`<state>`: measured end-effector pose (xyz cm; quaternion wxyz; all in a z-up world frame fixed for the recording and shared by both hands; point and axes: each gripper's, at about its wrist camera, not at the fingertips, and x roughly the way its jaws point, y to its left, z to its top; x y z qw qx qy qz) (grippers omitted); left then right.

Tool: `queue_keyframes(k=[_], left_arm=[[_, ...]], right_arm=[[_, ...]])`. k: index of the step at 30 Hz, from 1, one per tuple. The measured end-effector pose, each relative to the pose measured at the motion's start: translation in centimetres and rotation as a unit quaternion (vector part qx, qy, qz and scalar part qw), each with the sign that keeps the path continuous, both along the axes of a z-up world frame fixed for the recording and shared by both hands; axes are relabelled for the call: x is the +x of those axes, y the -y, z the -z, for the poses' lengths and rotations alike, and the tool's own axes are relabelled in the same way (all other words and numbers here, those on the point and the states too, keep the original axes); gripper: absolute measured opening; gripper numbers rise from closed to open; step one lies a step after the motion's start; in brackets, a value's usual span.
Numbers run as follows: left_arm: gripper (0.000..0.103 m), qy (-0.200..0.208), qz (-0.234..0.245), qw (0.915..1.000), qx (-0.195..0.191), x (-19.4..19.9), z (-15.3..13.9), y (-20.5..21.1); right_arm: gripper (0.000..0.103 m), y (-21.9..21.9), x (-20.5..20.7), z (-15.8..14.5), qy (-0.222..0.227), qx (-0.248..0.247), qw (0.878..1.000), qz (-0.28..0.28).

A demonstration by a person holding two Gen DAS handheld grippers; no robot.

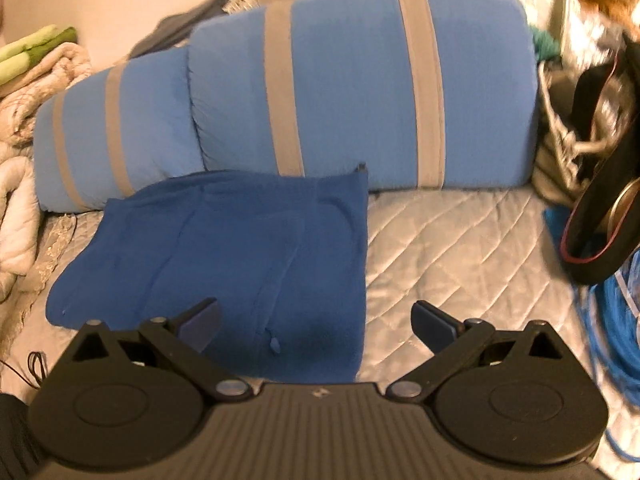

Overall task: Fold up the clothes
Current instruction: 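Move both open grippers back to the side edge of the folded jacket, then grasp the jacket side edge with the left gripper while the right gripper grasps beside it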

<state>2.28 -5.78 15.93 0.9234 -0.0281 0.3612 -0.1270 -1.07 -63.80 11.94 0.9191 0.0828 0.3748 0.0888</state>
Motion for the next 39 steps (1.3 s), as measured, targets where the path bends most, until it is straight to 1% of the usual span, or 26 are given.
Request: queue_keyframes(k=[5,9,21,31,39], left_arm=[[0.103,-0.026,0.001,0.9995,-0.020,2.8,1.9,-0.4],[0.103,-0.044,-0.005,0.9984,-0.037,4.8,3.1,-1.0],[0.103,-0.084,-0.004,0.9944,-0.064,9.0,5.6,-2.2],[0.103,-0.117,0.000,0.9902,-0.077,12.1,7.7,-2.9],[0.103,-0.141,-0.004,0.9835,-0.113,14.4,9.7,-3.5]], right_arm=[[0.102,0.5,2.9,1.9,-0.023,0.024,0.999,-0.006],[0.102,1.6,5.1,3.2,-0.037,0.044,0.998,0.003],[0.102,3.9,9.0,5.3,-0.056,0.083,0.995,0.018],[0.102,4.0,11.6,6.6,-0.069,0.091,0.993,0.017],[0.102,4.3,13.9,8.3,-0.089,0.105,0.990,0.018]])
